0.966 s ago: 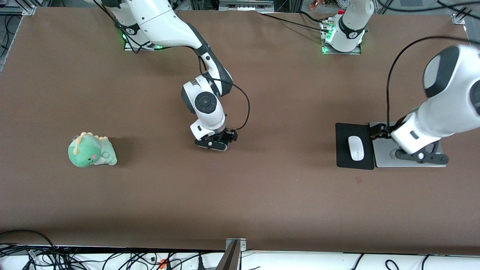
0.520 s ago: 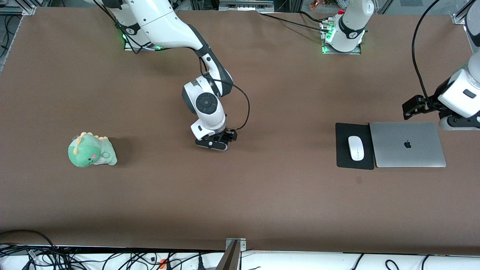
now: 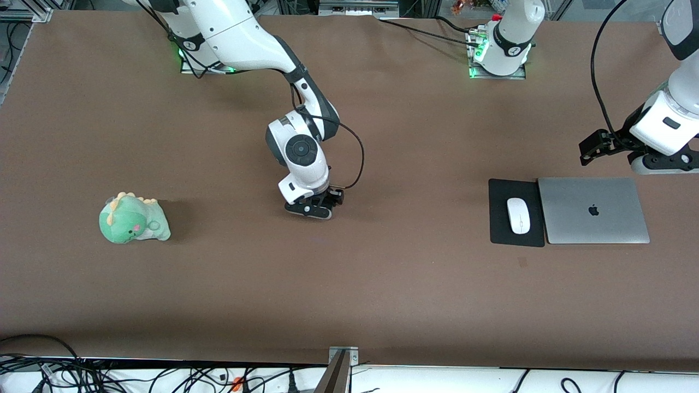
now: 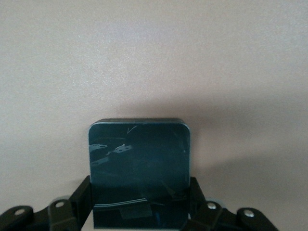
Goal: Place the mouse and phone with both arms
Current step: 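Carry the phone toward the plush with the right gripper while the left gripper withdraws, then lower the phone beside the green plush and open the right gripper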
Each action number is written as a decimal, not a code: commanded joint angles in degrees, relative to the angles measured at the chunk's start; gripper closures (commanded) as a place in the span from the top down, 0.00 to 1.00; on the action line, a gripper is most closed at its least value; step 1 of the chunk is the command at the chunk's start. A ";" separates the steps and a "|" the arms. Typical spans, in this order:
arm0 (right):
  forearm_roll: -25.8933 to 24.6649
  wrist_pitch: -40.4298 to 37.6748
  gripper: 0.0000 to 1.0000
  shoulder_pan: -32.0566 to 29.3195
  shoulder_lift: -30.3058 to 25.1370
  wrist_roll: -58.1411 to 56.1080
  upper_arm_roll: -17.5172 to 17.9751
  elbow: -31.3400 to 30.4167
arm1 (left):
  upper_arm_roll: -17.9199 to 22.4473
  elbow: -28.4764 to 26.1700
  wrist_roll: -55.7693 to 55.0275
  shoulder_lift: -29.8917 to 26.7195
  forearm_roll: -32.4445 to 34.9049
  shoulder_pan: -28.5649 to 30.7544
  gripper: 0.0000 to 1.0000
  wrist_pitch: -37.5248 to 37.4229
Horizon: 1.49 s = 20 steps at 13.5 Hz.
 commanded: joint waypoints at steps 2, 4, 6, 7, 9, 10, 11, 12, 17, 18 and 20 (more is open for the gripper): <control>0.02 -2.00 0.50 -0.42 -1.48 -5.83 -1.74 -0.28 | -1.25 -1.75 0.57 -2.43 -1.33 -0.14 1.00 0.29; 0.37 -8.41 0.50 -0.60 -4.20 -13.02 -5.33 0.07 | -1.26 -1.66 0.66 -2.42 -1.24 -0.14 1.00 0.12; 0.64 -12.47 0.50 -2.08 -7.10 -19.88 -8.06 -0.19 | -1.17 -1.57 1.01 -2.60 -1.33 -0.14 1.00 0.12; 0.72 -13.79 0.50 -3.66 -8.16 -23.83 -8.43 -0.45 | -1.17 -1.57 0.75 -2.69 -1.33 -0.14 1.00 0.12; 1.07 -13.63 0.50 -8.31 -11.14 -31.92 -8.60 -3.95 | -1.26 -1.57 0.83 -2.69 -1.33 -0.23 1.00 0.12; 1.08 -13.19 0.51 -9.98 -12.46 -35.26 -8.60 -6.06 | -1.26 -1.57 1.09 -2.69 -1.33 -0.23 1.00 0.12; 1.08 -12.67 0.51 -12.00 -13.35 -38.51 -8.60 -7.73 | -1.26 -1.57 1.36 -2.69 -1.24 -0.23 1.00 0.12; 1.08 -12.14 0.51 -14.02 -14.05 -41.42 -8.60 -9.23 | -1.26 -1.57 1.45 -2.60 -0.72 -0.23 1.00 0.20; 1.08 -10.81 0.51 -20.28 -15.20 -46.19 -8.61 -13.20 | -1.16 -0.70 1.19 -2.42 -0.54 -0.14 1.00 -0.06; 1.08 -10.73 0.51 -20.72 -14.85 -46.19 -8.69 -13.29 | -0.91 0.44 1.36 -2.16 -0.54 -0.14 1.00 -1.28; 1.16 -9.85 0.51 -21.69 -13.98 -46.28 -8.60 -13.81 | -0.73 0.63 1.53 -2.25 -0.54 -0.05 1.00 -4.53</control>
